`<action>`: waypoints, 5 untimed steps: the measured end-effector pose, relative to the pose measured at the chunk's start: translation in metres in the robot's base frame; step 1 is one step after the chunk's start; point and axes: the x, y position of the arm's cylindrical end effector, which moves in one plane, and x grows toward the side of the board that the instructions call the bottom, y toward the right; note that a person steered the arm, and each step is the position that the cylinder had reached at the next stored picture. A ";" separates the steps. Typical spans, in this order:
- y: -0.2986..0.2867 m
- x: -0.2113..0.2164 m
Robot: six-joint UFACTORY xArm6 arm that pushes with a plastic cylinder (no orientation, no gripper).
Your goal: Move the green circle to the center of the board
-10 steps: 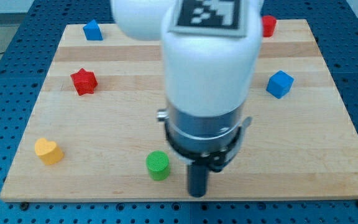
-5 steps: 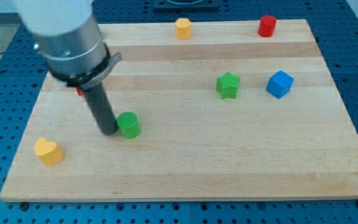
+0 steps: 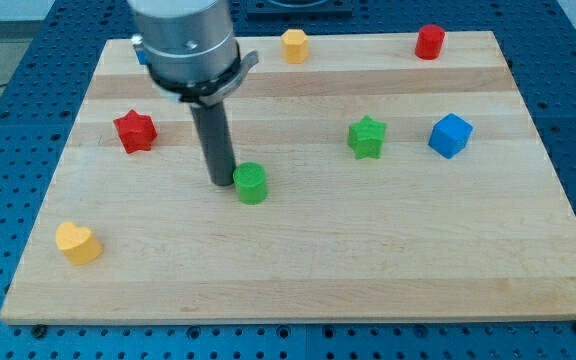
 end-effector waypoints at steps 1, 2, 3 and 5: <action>-0.015 0.023; -0.007 0.038; 0.035 0.040; 0.074 0.044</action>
